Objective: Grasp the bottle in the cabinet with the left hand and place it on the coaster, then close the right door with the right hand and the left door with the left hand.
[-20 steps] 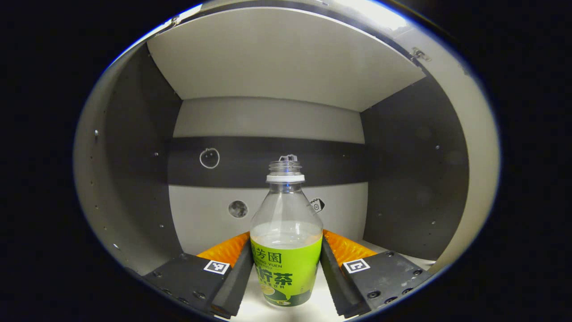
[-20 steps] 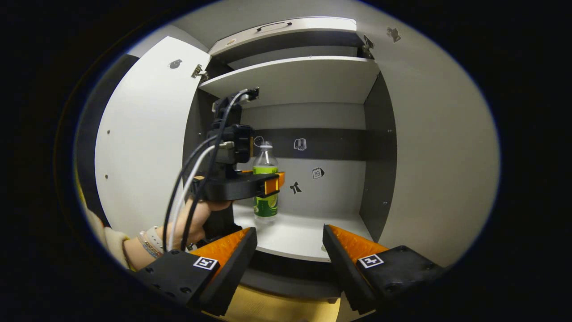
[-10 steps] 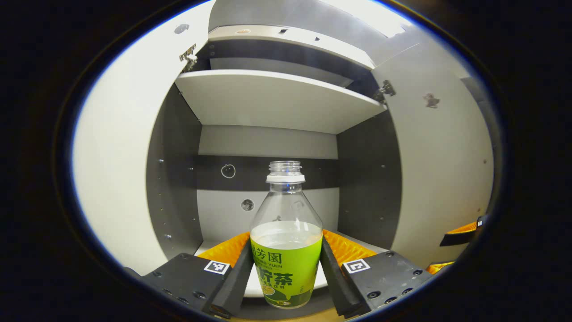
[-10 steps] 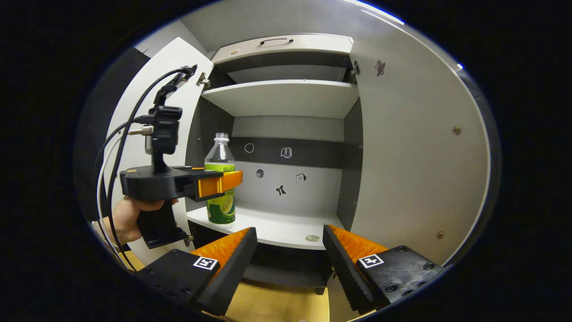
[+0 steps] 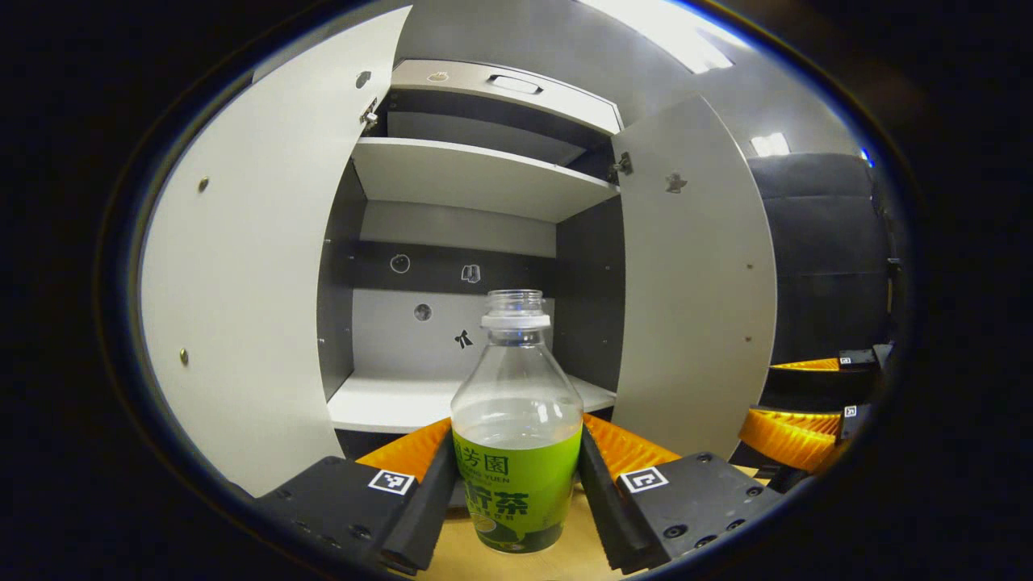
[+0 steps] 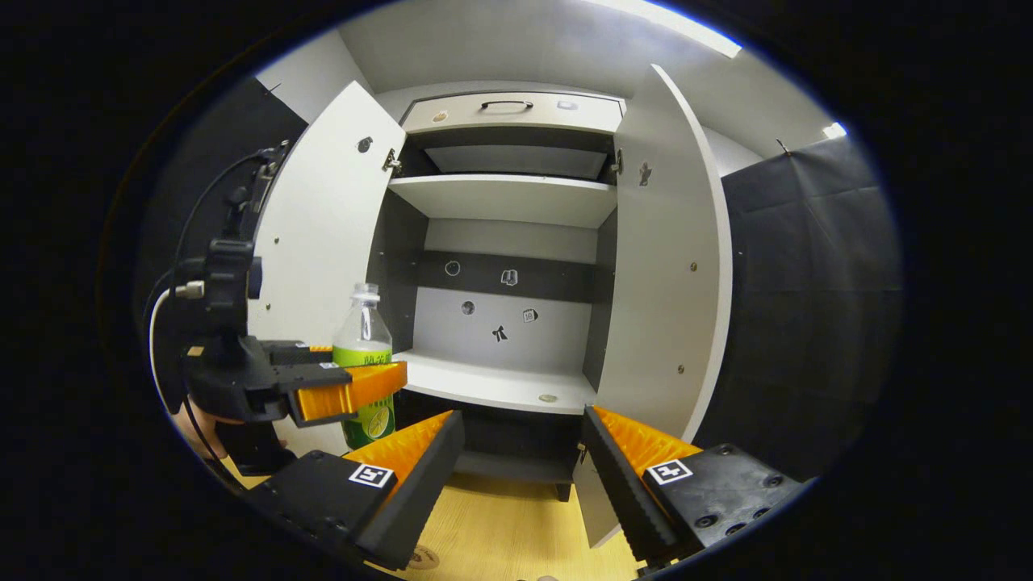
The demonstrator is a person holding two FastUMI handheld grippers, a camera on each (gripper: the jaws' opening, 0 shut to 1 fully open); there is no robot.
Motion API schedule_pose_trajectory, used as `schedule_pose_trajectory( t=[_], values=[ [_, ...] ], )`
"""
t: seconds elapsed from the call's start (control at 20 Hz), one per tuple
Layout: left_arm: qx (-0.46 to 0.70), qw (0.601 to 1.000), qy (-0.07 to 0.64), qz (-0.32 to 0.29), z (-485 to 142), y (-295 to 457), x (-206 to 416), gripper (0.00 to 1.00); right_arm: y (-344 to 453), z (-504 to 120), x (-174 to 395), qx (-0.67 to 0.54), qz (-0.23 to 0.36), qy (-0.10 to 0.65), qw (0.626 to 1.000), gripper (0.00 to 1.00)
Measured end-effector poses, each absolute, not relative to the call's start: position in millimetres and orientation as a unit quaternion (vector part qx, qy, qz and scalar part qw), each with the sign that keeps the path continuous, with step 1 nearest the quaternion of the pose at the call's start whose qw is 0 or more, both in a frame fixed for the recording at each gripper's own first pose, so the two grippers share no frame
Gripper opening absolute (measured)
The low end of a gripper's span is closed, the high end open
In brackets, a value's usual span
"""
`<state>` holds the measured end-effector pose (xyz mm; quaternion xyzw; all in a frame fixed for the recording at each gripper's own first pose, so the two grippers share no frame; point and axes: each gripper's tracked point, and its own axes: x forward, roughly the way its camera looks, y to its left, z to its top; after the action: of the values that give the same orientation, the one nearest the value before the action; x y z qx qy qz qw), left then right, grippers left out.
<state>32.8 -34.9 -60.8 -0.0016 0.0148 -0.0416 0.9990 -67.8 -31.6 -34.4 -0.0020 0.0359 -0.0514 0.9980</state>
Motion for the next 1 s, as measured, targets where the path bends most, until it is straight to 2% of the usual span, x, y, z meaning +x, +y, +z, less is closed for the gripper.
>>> schedule_pose_trajectory(
  t=[0.25,0.65,1.0],
  values=[
    [-0.004,1.000,0.000,-0.019,-121,-54,-7,0.77,-40,-64,-77,0.019,0.001,0.060,0.998,0.98],
    [0.019,1.000,0.015,0.018,-232,-81,-36,0.78,-72,-124,-98,0.026,0.009,0.092,0.995,0.98],
    [0.025,0.999,0.009,0.045,-279,-71,-39,0.79,-76,-184,-109,0.031,0.020,0.141,0.989,0.98]
  ],
)
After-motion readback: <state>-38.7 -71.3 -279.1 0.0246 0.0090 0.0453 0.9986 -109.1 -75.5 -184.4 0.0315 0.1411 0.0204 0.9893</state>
